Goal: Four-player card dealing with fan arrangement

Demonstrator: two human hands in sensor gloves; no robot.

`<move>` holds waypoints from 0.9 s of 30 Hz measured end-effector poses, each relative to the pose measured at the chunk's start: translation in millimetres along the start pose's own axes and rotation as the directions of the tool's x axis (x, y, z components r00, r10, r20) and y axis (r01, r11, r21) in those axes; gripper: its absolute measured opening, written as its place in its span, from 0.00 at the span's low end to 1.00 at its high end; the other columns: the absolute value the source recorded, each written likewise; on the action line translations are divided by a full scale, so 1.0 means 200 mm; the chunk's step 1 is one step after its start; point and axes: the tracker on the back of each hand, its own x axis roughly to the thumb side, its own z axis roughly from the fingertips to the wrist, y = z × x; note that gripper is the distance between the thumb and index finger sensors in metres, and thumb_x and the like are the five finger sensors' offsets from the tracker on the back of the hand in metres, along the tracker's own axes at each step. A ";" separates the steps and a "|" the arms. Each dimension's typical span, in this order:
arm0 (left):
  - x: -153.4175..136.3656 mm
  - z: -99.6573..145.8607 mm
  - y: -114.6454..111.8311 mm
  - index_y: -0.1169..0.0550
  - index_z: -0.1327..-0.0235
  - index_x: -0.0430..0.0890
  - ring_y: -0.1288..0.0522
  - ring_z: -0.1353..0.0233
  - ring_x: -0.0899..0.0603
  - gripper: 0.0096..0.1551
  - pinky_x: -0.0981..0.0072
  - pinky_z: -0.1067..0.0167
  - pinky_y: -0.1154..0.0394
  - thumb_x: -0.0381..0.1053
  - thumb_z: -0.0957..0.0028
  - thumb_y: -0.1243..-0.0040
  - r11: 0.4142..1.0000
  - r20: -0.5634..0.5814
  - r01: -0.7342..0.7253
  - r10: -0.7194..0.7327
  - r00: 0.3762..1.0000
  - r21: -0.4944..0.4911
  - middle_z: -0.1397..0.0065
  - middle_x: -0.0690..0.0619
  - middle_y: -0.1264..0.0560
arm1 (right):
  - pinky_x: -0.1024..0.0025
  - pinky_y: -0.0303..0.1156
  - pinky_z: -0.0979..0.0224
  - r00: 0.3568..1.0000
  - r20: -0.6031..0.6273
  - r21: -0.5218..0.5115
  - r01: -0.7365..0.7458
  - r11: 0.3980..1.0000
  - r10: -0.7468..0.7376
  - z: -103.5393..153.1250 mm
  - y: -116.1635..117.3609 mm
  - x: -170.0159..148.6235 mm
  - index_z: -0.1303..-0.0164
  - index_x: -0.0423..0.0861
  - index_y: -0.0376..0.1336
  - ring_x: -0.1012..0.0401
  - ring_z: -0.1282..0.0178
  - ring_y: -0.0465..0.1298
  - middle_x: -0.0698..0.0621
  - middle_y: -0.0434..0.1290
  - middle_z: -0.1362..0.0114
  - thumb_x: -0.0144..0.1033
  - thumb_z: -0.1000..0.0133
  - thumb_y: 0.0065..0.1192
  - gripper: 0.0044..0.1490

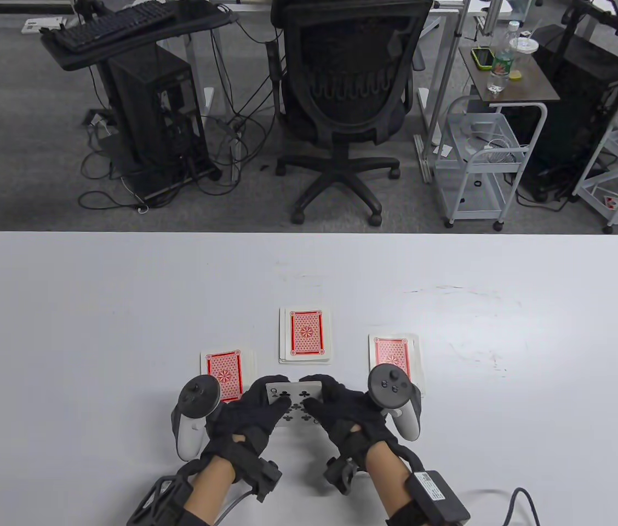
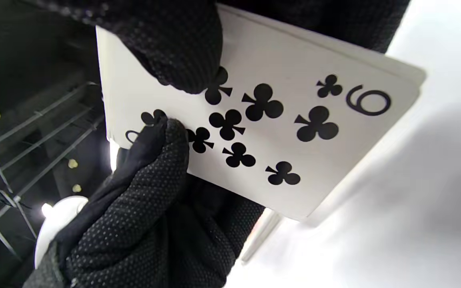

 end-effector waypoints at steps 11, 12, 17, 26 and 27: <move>-0.04 -0.01 -0.02 0.36 0.28 0.54 0.39 0.20 0.35 0.34 0.43 0.28 0.40 0.48 0.46 0.34 0.997 -0.109 0.078 -0.078 0.991 -0.006 0.20 0.53 0.38 | 0.32 0.51 0.31 0.988 -0.137 0.029 0.070 0.997 -0.065 0.01 0.04 -0.06 0.21 0.37 0.50 0.28 0.22 0.53 0.33 0.51 0.21 0.34 0.38 0.64 0.40; -0.07 -0.02 -0.03 0.36 0.28 0.53 0.40 0.20 0.34 0.34 0.42 0.29 0.40 0.48 0.46 0.34 0.996 -0.155 0.081 -0.086 0.984 -0.040 0.20 0.52 0.38 | 0.32 0.50 0.31 0.984 -0.178 0.059 0.031 0.998 -0.020 0.00 0.05 -0.09 0.21 0.37 0.49 0.28 0.21 0.53 0.33 0.51 0.21 0.33 0.38 0.64 0.40; -0.06 -0.03 -0.01 0.28 0.36 0.56 0.32 0.22 0.38 0.25 0.45 0.29 0.35 0.47 0.47 0.34 0.994 -0.117 0.107 -0.109 0.987 -0.020 0.26 0.56 0.30 | 0.37 0.59 0.29 0.984 -0.122 0.045 -0.126 0.991 0.130 0.00 0.02 -0.06 0.29 0.43 0.60 0.37 0.25 0.68 0.41 0.65 0.27 0.30 0.39 0.63 0.27; -0.06 -0.02 0.07 0.42 0.24 0.51 0.37 0.20 0.35 0.43 0.43 0.28 0.38 0.55 0.48 0.33 0.987 -0.060 -0.159 0.157 0.986 -0.019 0.20 0.51 0.39 | 0.41 0.68 0.33 0.992 -0.006 -0.058 0.127 0.990 -0.127 0.01 -0.09 0.07 0.31 0.41 0.61 0.42 0.33 0.77 0.42 0.70 0.31 0.31 0.41 0.63 0.28; -0.08 -0.02 0.07 0.44 0.23 0.51 0.38 0.20 0.35 0.46 0.44 0.28 0.39 0.57 0.48 0.33 0.975 -0.050 -0.218 0.216 0.975 -0.033 0.19 0.51 0.40 | 0.41 0.68 0.33 0.983 0.006 -0.068 0.181 0.981 -0.181 0.01 -0.10 0.08 0.30 0.41 0.61 0.42 0.33 0.77 0.42 0.70 0.31 0.31 0.41 0.63 0.28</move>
